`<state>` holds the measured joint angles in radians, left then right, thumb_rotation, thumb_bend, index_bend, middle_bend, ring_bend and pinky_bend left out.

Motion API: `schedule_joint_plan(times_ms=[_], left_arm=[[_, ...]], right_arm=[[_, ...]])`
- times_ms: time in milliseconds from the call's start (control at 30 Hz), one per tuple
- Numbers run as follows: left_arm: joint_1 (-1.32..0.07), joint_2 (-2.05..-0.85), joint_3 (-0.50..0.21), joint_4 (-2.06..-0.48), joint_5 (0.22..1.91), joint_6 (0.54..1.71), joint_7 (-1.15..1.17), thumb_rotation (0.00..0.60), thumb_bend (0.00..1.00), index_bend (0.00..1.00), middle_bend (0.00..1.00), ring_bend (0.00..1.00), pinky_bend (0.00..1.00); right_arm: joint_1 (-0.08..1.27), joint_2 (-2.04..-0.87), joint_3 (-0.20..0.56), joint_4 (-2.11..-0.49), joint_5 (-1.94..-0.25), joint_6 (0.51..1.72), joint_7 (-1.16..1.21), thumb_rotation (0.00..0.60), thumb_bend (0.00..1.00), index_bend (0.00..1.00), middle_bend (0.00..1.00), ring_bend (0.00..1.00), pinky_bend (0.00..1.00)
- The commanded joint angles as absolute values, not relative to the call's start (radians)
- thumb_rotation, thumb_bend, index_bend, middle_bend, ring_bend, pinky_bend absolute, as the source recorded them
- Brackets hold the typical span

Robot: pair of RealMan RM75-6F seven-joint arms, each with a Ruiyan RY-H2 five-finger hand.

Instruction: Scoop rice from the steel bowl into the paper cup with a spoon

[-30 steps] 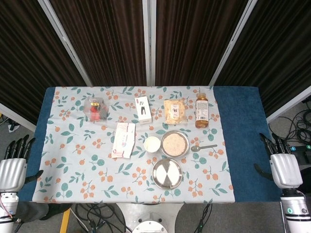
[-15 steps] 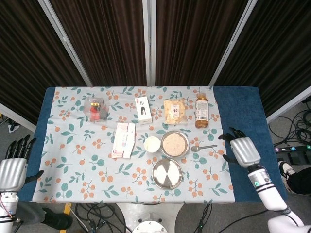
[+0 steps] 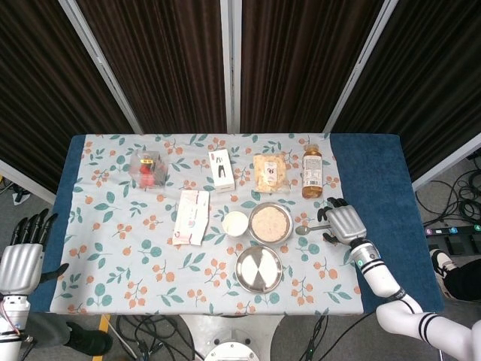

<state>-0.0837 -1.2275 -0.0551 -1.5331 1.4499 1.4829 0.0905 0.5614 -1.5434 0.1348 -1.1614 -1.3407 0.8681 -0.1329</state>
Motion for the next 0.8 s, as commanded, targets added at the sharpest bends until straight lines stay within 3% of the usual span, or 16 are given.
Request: schedule_joint_plan(times_ms=[33,233,800], left_arm=[[-0.085,-1.229,-0.055,-1.531,1.448,1.479,0.089,0.6,0.05,0.07,0.07,0.0,0.06],[-0.085,-1.232,-0.054,-1.525,1.444,1.474,0.083,0.6,0.05,0.07,0.07,0.0,0.06],[-0.088,-1.245,-0.055,-1.508,1.439,1.465,0.074,0.6,0.05,0.07,0.07,0.0,0.06]], right_arm=[[0.579,-1.581,0.128,-1.111,-1.333,0.852,-0.122,0.6,0.18,0.46,0.44,0.14,0.19],[0.594,-1.611,0.119,-1.057,-1.339,0.844,-0.102,0.6,0.25,0.48,0.46,0.16,0.19],[0.606,-1.611,0.104,-1.046,-1.318,0.829,-0.118,0.6,0.26,0.49,0.5,0.18,0.19]])
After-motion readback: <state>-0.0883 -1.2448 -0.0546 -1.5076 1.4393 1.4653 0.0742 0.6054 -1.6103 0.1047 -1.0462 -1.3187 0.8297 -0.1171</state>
